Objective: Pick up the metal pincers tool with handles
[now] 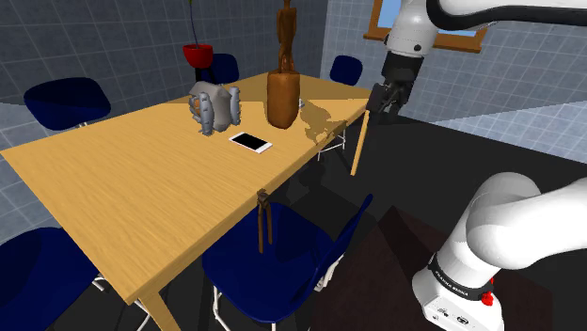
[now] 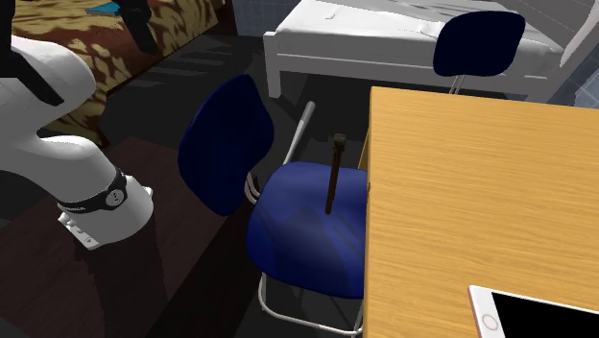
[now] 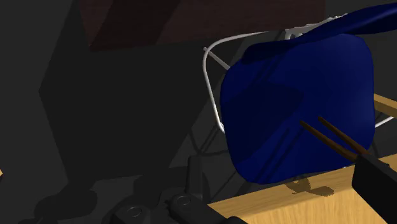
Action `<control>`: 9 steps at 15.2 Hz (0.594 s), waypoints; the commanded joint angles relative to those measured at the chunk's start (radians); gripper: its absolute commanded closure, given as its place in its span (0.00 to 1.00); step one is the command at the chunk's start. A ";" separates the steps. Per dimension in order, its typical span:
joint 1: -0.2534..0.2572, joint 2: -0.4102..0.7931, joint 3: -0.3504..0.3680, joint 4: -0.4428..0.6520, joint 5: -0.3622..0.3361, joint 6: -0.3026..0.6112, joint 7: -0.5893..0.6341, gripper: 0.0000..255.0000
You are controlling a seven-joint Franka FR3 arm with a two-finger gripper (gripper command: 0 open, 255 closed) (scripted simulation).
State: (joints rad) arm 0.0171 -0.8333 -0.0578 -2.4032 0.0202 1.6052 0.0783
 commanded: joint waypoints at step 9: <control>0.062 0.184 0.121 -0.028 0.054 0.207 0.080 0.00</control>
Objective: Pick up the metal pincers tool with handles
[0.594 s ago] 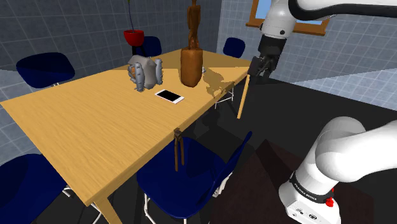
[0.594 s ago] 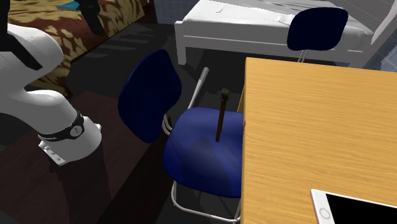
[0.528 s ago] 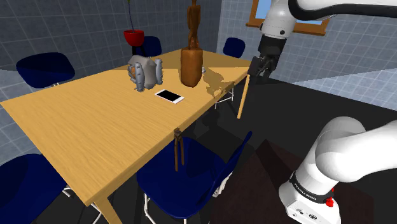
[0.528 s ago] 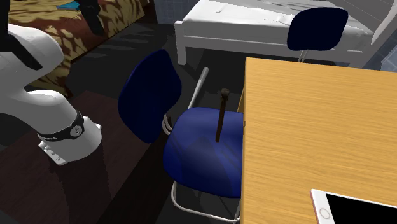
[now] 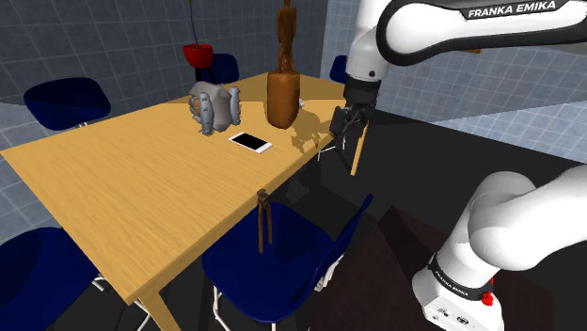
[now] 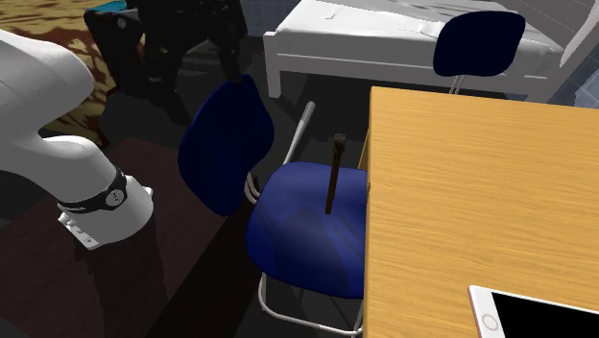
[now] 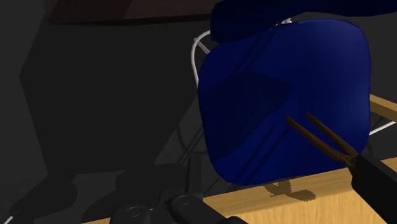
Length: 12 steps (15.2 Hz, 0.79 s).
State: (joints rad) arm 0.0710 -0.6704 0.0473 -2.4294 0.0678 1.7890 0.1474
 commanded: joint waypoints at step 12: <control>0.068 0.403 0.185 0.102 -0.004 0.289 0.148 0.00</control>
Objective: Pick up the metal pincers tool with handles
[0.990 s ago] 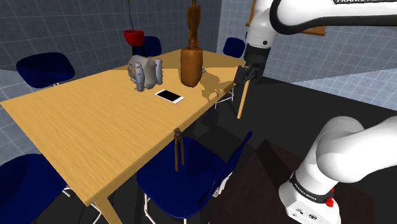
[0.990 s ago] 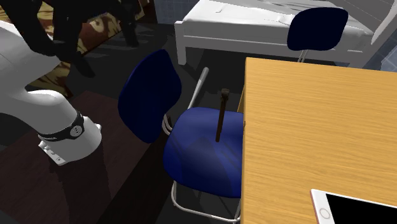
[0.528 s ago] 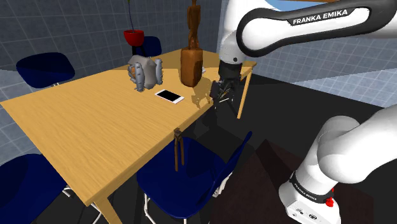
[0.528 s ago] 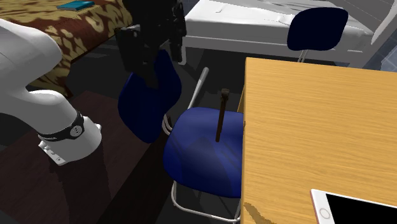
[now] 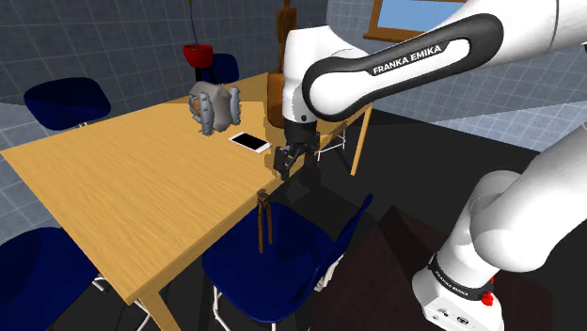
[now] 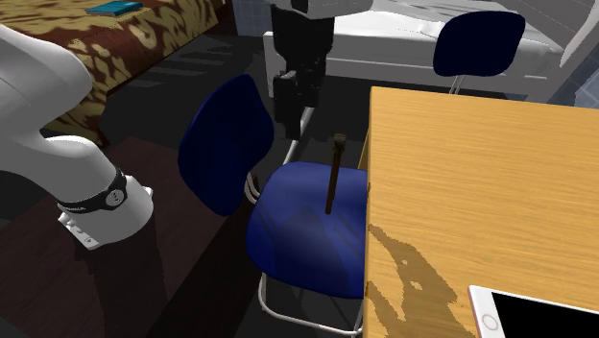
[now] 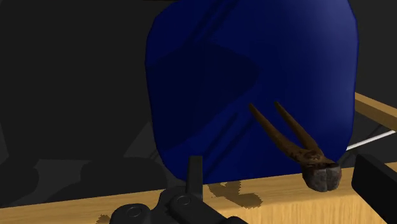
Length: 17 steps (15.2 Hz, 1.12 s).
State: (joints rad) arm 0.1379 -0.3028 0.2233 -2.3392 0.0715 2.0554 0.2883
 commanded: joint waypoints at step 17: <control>0.036 0.359 0.085 0.110 -0.125 0.222 0.141 0.00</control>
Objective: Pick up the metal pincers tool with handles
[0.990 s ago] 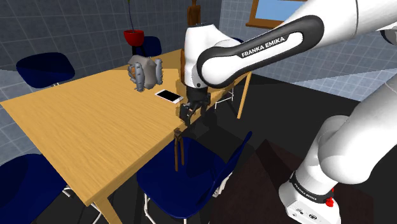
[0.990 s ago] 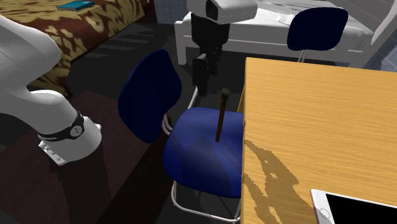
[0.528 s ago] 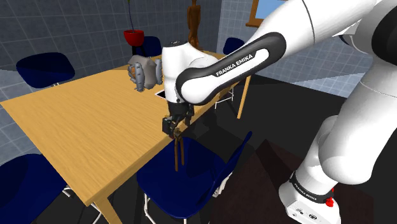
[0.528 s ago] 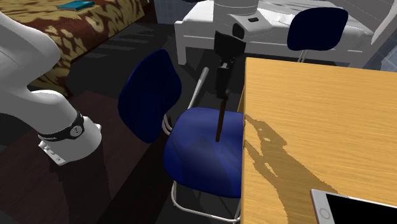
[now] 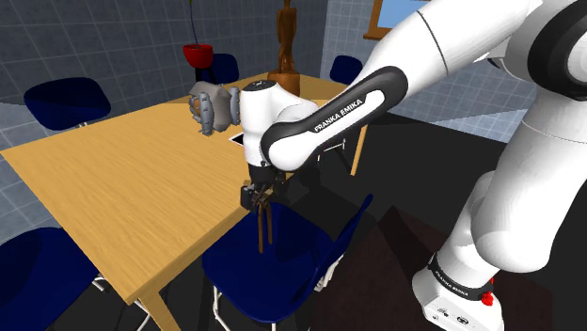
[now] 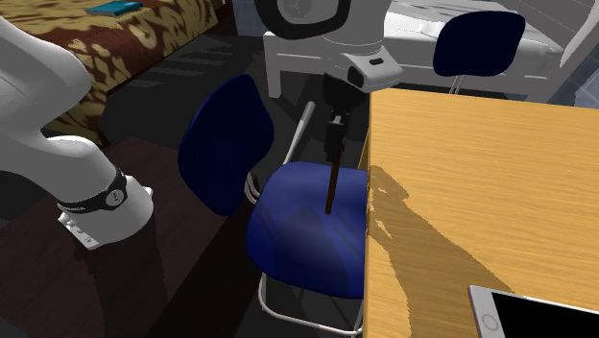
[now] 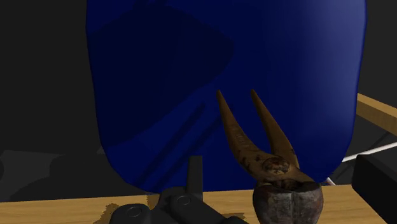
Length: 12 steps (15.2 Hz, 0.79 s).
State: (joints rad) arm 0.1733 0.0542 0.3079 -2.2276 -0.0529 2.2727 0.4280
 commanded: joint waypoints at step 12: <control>0.000 -0.014 0.001 0.009 0.006 -0.022 -0.005 1.00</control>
State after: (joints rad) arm 0.1731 0.0464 0.3083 -2.2218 -0.0496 2.2606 0.4255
